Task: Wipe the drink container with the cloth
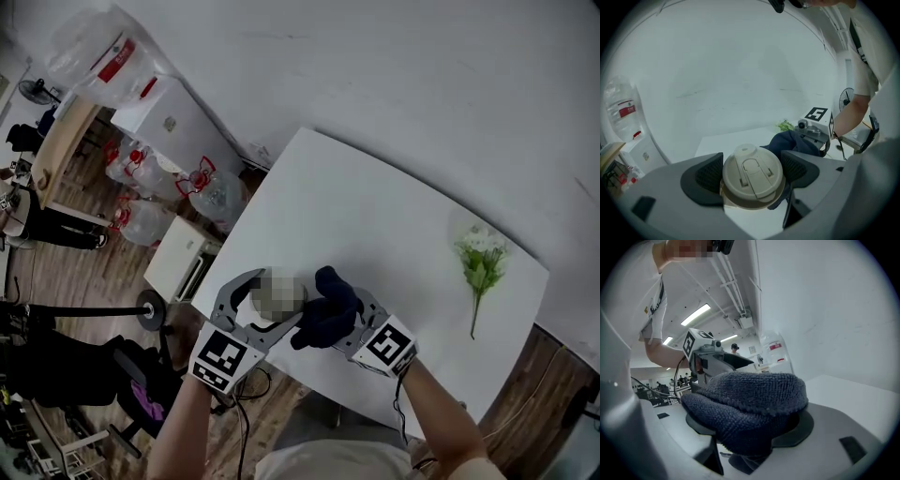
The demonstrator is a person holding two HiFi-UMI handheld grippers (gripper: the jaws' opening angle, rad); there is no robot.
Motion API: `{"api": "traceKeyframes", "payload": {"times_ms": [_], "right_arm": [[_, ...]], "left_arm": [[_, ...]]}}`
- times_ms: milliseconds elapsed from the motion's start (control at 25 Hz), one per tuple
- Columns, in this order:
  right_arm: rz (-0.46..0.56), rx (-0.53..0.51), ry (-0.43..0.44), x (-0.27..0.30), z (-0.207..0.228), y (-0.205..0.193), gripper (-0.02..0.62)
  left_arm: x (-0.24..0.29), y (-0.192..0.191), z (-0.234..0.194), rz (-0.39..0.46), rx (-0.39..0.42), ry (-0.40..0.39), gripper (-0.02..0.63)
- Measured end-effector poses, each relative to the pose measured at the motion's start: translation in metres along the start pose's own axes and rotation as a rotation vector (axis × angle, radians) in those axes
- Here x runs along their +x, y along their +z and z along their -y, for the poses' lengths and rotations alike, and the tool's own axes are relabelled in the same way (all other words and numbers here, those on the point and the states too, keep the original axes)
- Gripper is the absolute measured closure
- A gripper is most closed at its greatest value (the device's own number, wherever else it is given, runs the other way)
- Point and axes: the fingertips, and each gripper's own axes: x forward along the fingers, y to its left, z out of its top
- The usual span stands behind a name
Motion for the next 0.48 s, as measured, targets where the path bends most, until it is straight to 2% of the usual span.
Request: {"api": "traceKeyframes", "payload": {"times_ms": [160, 320, 480], "right_arm": [[-0.017, 0.010, 0.063, 0.027, -0.003, -0.010, 0.291], [-0.014, 0.017, 0.089, 0.045, -0.001, -0.012, 0.291], [-0.036, -0.017, 0.125, 0.057, -0.001, -0.013, 0.253]], "left_arm": [[0.001, 0.002, 0.001, 0.021, 0.020, -0.023, 0.206], [0.000, 0.006, 0.002, 0.053, 0.037, -0.041, 0.207], [-0.001, 0.013, 0.002, 0.074, 0.040, -0.046, 0.207]]}}
